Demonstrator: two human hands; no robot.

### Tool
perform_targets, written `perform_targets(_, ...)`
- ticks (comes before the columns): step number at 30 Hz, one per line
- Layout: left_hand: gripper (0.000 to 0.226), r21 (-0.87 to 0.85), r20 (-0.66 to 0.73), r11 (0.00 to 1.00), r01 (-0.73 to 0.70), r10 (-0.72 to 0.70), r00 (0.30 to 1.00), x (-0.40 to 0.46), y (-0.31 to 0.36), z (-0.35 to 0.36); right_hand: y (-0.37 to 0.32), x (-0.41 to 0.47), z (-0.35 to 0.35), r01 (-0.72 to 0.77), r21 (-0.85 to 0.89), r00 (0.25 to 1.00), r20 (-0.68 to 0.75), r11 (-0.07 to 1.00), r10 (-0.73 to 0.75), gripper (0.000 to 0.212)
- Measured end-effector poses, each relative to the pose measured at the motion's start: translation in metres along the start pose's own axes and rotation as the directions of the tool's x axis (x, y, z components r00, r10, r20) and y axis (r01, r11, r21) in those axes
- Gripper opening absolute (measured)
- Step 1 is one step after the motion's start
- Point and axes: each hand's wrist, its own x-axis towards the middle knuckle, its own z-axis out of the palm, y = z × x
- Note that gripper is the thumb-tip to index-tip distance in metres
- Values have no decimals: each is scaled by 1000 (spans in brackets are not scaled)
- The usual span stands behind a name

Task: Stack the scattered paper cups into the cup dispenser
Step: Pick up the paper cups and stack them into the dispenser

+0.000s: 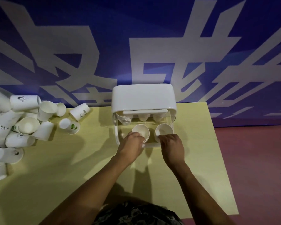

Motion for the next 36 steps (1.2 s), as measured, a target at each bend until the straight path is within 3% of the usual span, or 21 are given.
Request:
perform_targets(8, 30, -2, 16, 999, 49, -49, 999, 19, -3, 15, 9, 4, 11, 9, 0, 996, 92, 1000, -9, 27)
perform_targets(12, 30, -119, -145, 993, 21, -38, 989, 5, -7, 7, -2, 0, 8, -52, 55, 997, -52, 997, 55, 27)
perform_targets(15, 26, -239, -249, 967, 90, -150, 957, -17, -30, -2, -23, -5, 9, 40, 203, 993, -119, 978, -16, 29)
perform_targets(20, 19, -327, -297, 889, 320, -418, 859, -63, -98, -24, -83, -8, 26, 144, 341, 987, 16, 929, -159, 21)
perform_targets(26, 30, -344, -323, 814, 468, -571, 755, -94, -177, -63, -160, 11, 64, 173, 336, 925, 268, 926, -270, 30)
perform_targets(30, 47, -303, -296, 799, 519, -597, 746, -90, -217, -83, -207, 43, 89, 233, 274, 879, 352, 933, -323, 36)
perform_targets(36, 65, -206, -226, 833, 514, -551, 803, -62, -264, -90, -262, 104, 128, 223, 155, 869, 416, 962, -268, 48)
